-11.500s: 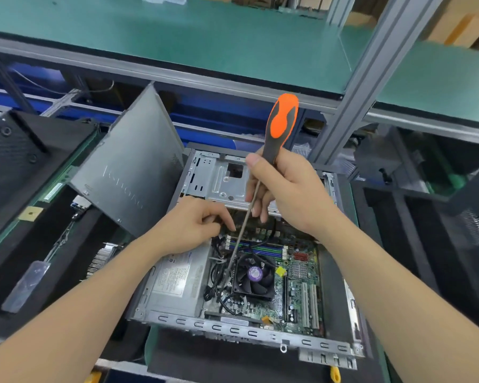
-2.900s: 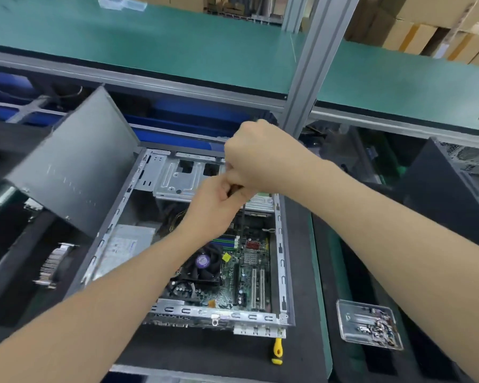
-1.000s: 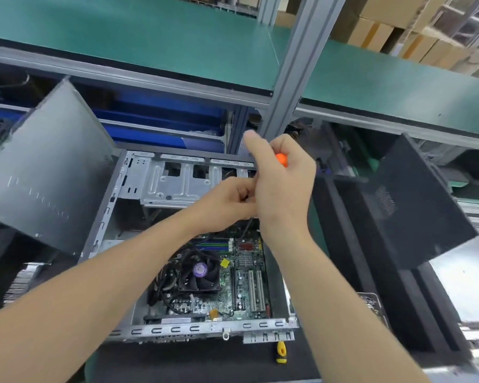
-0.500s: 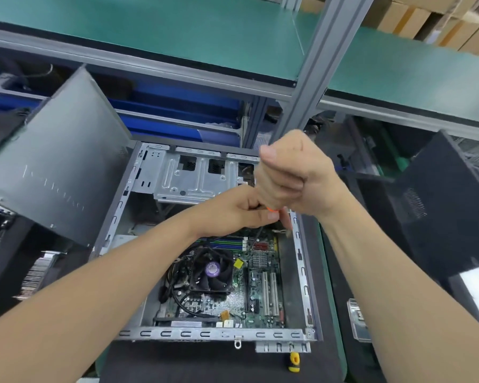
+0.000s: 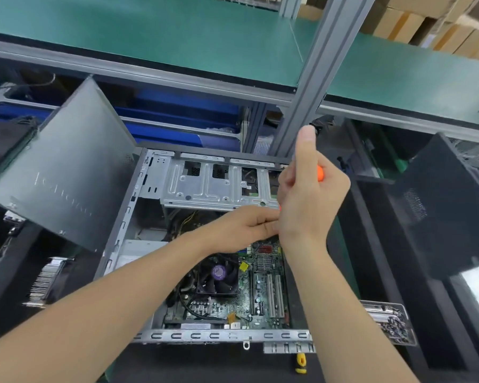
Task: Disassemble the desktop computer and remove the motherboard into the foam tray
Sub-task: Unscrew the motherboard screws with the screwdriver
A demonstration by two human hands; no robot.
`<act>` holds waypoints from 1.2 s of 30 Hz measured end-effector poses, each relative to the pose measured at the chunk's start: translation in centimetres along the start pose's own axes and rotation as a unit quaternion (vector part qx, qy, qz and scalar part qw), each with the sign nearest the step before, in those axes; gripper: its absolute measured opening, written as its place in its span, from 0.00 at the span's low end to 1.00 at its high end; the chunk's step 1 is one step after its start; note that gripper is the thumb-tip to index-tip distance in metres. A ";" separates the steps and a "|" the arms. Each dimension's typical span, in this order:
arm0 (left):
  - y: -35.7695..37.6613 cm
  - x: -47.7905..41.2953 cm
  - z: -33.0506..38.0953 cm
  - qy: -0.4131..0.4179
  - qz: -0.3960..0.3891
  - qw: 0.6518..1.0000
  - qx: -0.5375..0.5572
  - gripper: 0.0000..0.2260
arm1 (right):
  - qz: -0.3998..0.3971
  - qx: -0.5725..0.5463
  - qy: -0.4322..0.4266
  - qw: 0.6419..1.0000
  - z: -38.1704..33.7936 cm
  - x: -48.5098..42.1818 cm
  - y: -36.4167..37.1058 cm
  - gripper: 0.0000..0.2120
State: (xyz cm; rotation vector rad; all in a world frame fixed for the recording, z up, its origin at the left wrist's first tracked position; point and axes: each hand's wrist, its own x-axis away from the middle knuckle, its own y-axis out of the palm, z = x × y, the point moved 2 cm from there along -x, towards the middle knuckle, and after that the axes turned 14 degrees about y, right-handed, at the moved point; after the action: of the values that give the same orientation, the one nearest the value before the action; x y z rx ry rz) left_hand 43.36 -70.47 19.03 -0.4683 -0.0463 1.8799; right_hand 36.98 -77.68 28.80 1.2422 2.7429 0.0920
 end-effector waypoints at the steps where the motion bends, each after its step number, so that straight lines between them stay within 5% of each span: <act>1: -0.2 -0.2 0.4 0.022 0.007 0.999 0.048 0.13 | -0.013 -0.008 0.004 1.000 -0.2 -0.3 0.0 0.31; 4: -1.1 -1.0 2.2 0.083 0.022 0.979 0.184 0.06 | -0.077 -0.038 0.046 0.995 -0.1 -1.7 -0.2 0.28; 8: -1.4 -1.6 1.2 0.066 0.010 0.987 0.145 0.16 | -0.195 -0.029 0.062 0.978 0.2 -3.0 -0.6 0.21; 10: -1.5 -1.6 0.5 0.062 0.013 0.992 0.111 0.12 | -0.266 -0.022 0.081 0.960 0.2 -3.8 -0.6 0.19; 15: -1.5 -1.6 0.5 0.045 0.027 0.996 0.072 0.08 | -0.551 -0.047 0.181 0.814 0.0 -6.1 -0.6 0.18; 18: -1.0 -1.5 0.7 0.041 0.003 0.994 0.096 0.10 | -0.637 -0.054 0.204 0.742 -0.3 -6.7 -1.1 0.19; 22: -0.6 -1.7 0.4 0.029 0.043 0.997 0.050 0.13 | -0.559 0.065 0.172 0.809 -1.1 -6.3 -1.5 0.14; 25: -0.5 -1.4 0.5 0.033 0.047 0.998 0.028 0.14 | -0.382 0.348 0.018 0.856 -4.3 -6.1 -1.9 0.13; 27: -0.2 -1.2 0.4 0.036 0.041 0.998 0.005 0.14 | -0.265 0.572 -0.105 0.769 -6.6 -5.3 -1.8 0.12; 30: 0.3 -1.3 0.5 0.044 0.026 0.998 -0.038 0.13 | -0.195 0.769 -0.095 0.601 -7.6 -3.3 -0.3 0.16; 32: 0.4 -1.4 0.4 0.045 0.023 0.997 -0.066 0.14 | -0.207 0.802 -0.051 0.558 -7.5 -2.9 0.4 0.16; 36: -0.1 -1.3 0.2 0.044 0.043 0.997 -0.052 0.12 | -0.262 0.786 0.092 0.553 -8.6 -3.8 1.1 0.20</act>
State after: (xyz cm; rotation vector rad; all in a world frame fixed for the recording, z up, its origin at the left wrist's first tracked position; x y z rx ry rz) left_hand 43.77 -71.54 19.59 -0.6326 -0.0672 1.9465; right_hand 39.04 -79.80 37.80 0.1539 2.6677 -2.8195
